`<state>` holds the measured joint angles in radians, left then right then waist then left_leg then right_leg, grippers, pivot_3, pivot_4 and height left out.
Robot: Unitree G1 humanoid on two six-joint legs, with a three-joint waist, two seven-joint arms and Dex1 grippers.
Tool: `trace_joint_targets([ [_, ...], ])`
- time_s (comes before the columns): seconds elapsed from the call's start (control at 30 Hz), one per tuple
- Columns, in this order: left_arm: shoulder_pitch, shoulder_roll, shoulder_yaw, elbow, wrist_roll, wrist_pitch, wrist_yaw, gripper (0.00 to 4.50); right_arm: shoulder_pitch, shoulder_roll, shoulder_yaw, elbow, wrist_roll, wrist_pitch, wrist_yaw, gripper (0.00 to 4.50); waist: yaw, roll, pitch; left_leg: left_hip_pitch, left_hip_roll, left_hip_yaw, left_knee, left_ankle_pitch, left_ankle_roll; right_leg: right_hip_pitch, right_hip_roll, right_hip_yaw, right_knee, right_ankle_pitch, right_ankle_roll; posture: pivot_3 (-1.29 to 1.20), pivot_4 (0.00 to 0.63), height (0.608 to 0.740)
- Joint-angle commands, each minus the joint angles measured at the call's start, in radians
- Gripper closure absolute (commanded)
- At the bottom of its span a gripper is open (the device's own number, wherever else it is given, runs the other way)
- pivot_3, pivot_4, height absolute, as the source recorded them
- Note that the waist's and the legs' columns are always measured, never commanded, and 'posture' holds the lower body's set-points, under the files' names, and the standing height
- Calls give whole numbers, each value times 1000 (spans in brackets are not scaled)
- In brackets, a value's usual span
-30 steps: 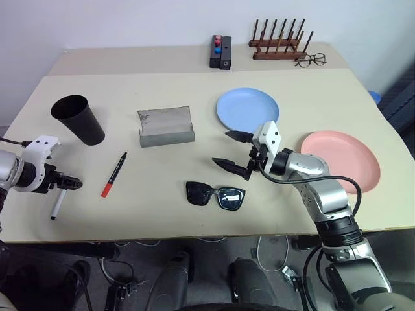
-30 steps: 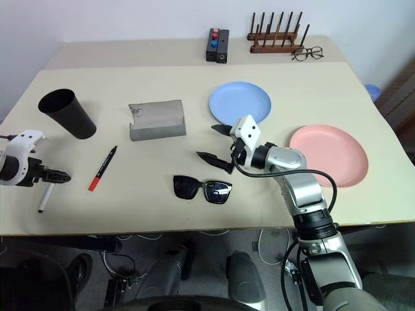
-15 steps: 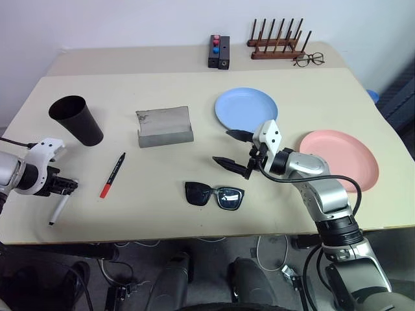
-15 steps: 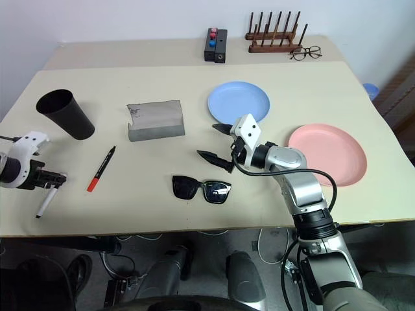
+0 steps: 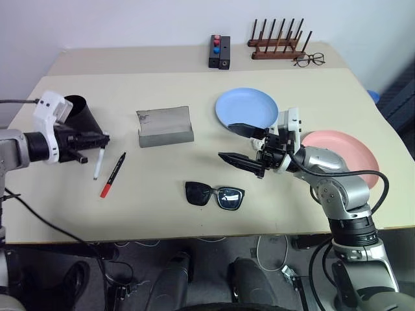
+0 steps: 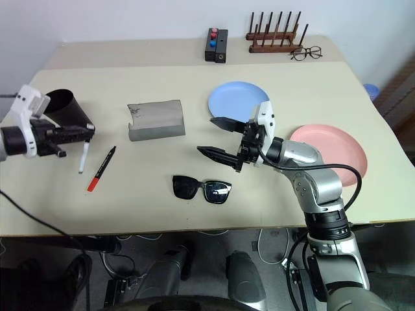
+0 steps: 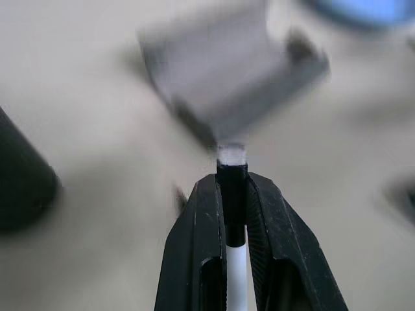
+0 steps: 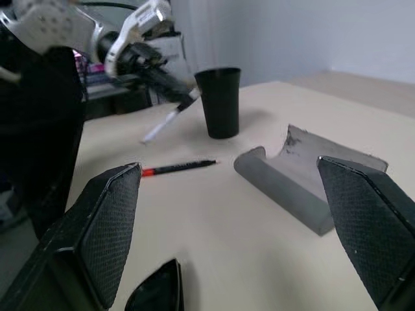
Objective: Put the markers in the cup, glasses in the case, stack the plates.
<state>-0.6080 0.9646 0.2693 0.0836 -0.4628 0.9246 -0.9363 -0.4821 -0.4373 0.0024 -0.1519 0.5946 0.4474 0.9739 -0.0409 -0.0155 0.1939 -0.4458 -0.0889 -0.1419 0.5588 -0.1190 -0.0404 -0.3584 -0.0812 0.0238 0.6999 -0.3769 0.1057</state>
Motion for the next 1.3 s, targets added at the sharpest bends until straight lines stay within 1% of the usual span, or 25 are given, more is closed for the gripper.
trace_joint_targets([
  [0.03, -133, -42, 100, 70, -18, -137, 79, 4447, -41, 39, -36, 3, 28, -38, -21, 64, 0, 0, 0, 0, 0, 0, 0, 0, 0, 0, 0, 0, 0, 0, 1, 0, 150, 737],
  [0.1, -194, -79, 134, 126, -16, -222, 128, 4447, -43, 65, -59, 13, 47, -47, -38, 64, 0, -1, 0, 0, 0, 0, 0, 0, 0, 1, 0, 0, 0, 1, 1, 0, 150, 737],
  [0.13, -216, -86, 146, 159, -16, -267, 126, 4447, -42, 76, -71, 15, 54, -52, -50, 64, 0, -1, 0, 0, -1, 0, 0, 0, 0, 1, 0, -1, 0, 1, 1, 0, 150, 737],
  [0.27, -286, -84, 170, 332, 45, -514, 174, 4447, -26, 90, -89, -1, 50, -75, -77, 64, -6, -1, 0, 0, -1, 1, 0, 0, 0, 1, 0, 0, 0, 1, 2, 0, 150, 737],
  [0.4, -287, -50, 153, 490, 110, -749, 154, 4447, -15, 87, -68, 13, -8, -125, -96, 64, -6, -1, 0, 1, 0, 1, 0, 0, 0, 1, 1, 0, 0, 1, 2, 0, 150, 737],
  [0.47, -287, -47, 175, 572, 111, -850, 153, 4447, -11, 85, -54, 28, -39, -150, -101, 64, -4, -1, 0, 0, -1, 1, 0, 0, 0, 1, 1, 0, 0, 1, 2, 0, 150, 737],
  [0.6, -315, -63, 196, 668, 91, -991, 143, 4447, -13, 88, -48, 26, -34, -142, -104, 64, -1, -1, 0, 0, -1, 1, 1, 0, 0, 1, 1, 0, 0, 2, 3, 0, 150, 737],
  [0.7, -331, -83, 201, 743, 77, -1051, 126, 4447, -23, 87, -35, 33, -48, -147, -104, 64, -1, -2, -1, 0, -1, 1, 1, 0, 0, 1, 1, -1, 0, 2, 3, 0, 150, 737],
  [0.93, -301, -132, 227, 825, 36, -1076, 101, 4447, -20, 73, -30, 34, -60, -149, -100, 64, -5, -2, -1, 1, -1, 1, 1, 0, 0, 2, 1, -1, 1, 2, 3, 0, 150, 737],
  [1.17, -240, -154, 215, 844, 48, -1096, 111, 4447, -4, 64, -32, 37, -66, -154, -93, 64, -6, -2, -1, 1, -1, 1, 1, 0, 0, 2, 2, -1, 2, 2, 3, 0, 150, 737],
  [1.3, -204, -171, 226, 831, 29, -1072, 125, 4447, -3, 59, -35, 53, -72, -159, -88, 64, -5, -2, -1, 1, -1, 1, 2, 0, 0, 2, 1, -1, 2, 2, 3, 0, 150, 737],
])
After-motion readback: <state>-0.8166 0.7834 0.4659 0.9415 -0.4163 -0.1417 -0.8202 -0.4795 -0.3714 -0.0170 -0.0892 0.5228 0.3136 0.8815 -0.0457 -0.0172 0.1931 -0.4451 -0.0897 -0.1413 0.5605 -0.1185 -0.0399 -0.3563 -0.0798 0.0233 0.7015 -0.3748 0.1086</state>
